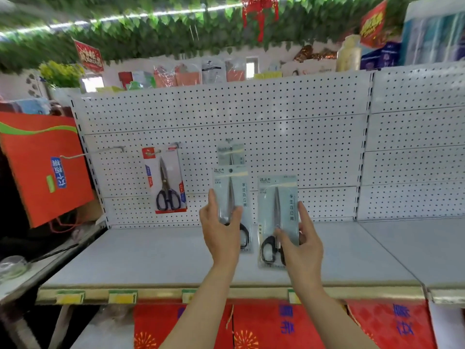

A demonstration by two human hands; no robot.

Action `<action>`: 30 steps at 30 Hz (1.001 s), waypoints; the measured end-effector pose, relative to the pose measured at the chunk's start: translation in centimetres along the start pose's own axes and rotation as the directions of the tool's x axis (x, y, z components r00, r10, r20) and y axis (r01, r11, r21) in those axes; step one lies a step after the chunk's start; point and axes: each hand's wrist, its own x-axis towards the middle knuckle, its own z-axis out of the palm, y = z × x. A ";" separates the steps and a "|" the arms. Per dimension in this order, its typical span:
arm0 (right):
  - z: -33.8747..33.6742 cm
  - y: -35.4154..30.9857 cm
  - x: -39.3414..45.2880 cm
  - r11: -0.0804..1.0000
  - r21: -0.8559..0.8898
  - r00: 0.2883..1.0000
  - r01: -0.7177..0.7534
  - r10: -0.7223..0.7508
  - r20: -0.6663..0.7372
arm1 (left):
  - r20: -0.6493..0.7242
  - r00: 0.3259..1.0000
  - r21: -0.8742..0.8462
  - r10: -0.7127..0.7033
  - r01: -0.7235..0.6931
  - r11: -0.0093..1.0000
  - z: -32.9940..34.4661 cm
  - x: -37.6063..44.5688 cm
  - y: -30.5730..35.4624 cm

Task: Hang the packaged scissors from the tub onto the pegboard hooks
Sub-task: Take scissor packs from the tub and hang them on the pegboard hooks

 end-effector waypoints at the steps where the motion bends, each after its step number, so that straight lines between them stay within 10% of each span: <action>1: 0.6 -0.1 0.3 1.000 0.008 1.000 0.007 -0.007 -0.003 | 0.009 1.000 -0.001 0.002 -0.002 1.000 0.1 0.7 -0.1; 30: 4.4 0.4 5.1 0.998 0.063 0.999 0.011 -0.013 0.040 | -0.009 1.000 0.202 -0.025 0.027 0.979 6.4 10.0 -2.6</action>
